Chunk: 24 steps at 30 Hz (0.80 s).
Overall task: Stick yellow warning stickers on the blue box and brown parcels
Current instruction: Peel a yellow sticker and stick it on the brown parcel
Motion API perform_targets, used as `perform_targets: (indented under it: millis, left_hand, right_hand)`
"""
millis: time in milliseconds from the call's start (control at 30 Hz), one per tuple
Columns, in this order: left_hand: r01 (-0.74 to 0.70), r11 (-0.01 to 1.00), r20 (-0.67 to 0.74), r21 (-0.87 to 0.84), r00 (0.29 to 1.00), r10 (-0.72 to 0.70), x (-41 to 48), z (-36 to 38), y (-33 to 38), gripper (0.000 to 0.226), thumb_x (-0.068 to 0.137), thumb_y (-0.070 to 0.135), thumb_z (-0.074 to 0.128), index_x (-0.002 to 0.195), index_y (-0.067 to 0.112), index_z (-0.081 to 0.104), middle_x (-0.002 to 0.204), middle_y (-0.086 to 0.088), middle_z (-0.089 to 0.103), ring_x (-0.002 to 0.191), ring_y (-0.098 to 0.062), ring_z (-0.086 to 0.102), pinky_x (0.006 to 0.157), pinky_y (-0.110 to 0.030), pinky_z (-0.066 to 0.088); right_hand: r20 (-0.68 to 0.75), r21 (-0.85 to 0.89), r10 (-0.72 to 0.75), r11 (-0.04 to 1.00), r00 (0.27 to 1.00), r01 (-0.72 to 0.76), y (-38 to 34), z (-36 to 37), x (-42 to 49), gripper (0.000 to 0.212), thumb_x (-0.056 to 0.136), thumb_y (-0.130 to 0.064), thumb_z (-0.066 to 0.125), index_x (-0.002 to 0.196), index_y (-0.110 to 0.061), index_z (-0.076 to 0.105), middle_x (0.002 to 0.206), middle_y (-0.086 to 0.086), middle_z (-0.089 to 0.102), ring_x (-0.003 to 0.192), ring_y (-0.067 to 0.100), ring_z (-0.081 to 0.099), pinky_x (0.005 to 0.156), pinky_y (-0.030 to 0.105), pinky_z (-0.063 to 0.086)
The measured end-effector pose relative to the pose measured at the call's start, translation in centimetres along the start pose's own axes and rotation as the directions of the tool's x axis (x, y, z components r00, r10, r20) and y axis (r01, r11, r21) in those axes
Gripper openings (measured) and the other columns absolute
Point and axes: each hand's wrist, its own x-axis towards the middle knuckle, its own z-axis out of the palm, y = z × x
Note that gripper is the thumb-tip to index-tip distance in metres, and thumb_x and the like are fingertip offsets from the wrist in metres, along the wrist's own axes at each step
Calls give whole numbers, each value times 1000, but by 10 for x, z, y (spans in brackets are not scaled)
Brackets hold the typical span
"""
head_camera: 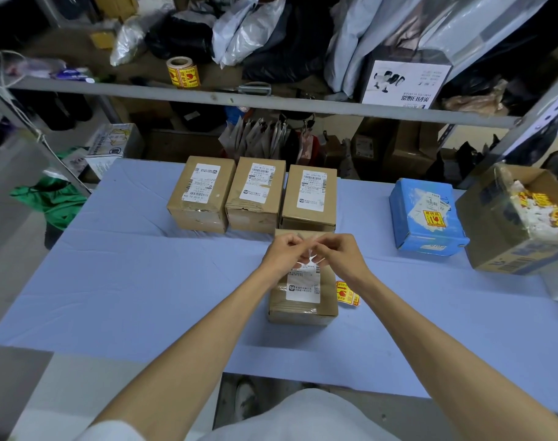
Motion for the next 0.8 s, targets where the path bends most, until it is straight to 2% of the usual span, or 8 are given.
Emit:
perform_targets:
  millis: [67,200,333,433,500,633,733,800]
  left_hand:
    - [-11,1000,-10,15,1000,11,1,1,1,29,85,40,67,76,15,56,73,0,65,65,-9,62,65,-20,50]
    - [-8,1000,26,-9,1000,8,3,1,0,21,94,25,58,78,14,50,82,-4,64,71,-11,63,65,-18,50]
    - [48,999,9,10,999,-48,8,1,-3,7,98,12,45,100,10,52,102,-12,63,89,-21,65,74,-28,54]
    - [65,996,27,-58,998,-63,8,5,-2,21,96,28,50,103,8,55,96,-11,62,84,-21,63,69,-27,53]
    - [36,999,31,-27,999,-35,8,7,-2,37,93,41,55,104,6,58,91,-7,64,82,-18,64,69,-27,53]
    - [-7,1000,-9,-29,1000,7,9,5,-5,25,97,31,52,100,7,57,88,-6,65,76,-15,63,60,-21,51]
    - [17,998,-13,-61,1000,-18,8,0,-3,17,99,24,49,99,9,55,92,-7,62,78,-16,63,69,-26,54]
    - [54,995,-40,-84,998,-57,7,-2,-2,22,100,20,45,114,4,51,105,-12,59,92,-25,65,81,-37,57]
  right_hand:
    - [1,-8,-6,1000,1000,6,-1,1,0,18,91,-7,58,84,-11,75,75,7,72,66,16,68,62,25,55]
    - [-24,38,25,999,999,-24,-1,-1,0,22,91,-8,60,77,-18,73,69,5,71,63,14,66,64,28,56]
    - [-45,111,72,992,996,-67,-2,-3,0,21,92,-7,59,76,-15,71,66,4,69,64,18,67,69,35,58]
    - [7,91,39,995,999,-40,-5,-1,-1,22,93,-7,57,78,-14,72,70,9,71,66,21,70,68,32,59]
    - [6,101,38,994,999,-38,-8,1,-1,24,94,-6,56,81,-16,73,71,6,72,67,19,71,68,30,60]
    - [-38,165,90,983,995,-82,-8,-1,2,18,93,-7,56,84,-9,71,72,11,70,64,18,68,69,33,59]
    - [-96,198,136,973,986,-115,-6,-6,4,14,93,-4,56,86,-3,68,73,12,68,63,18,67,63,29,59]
    - [-145,204,164,970,976,-132,-4,-9,6,13,93,-4,56,86,-3,67,74,12,67,63,19,66,60,25,58]
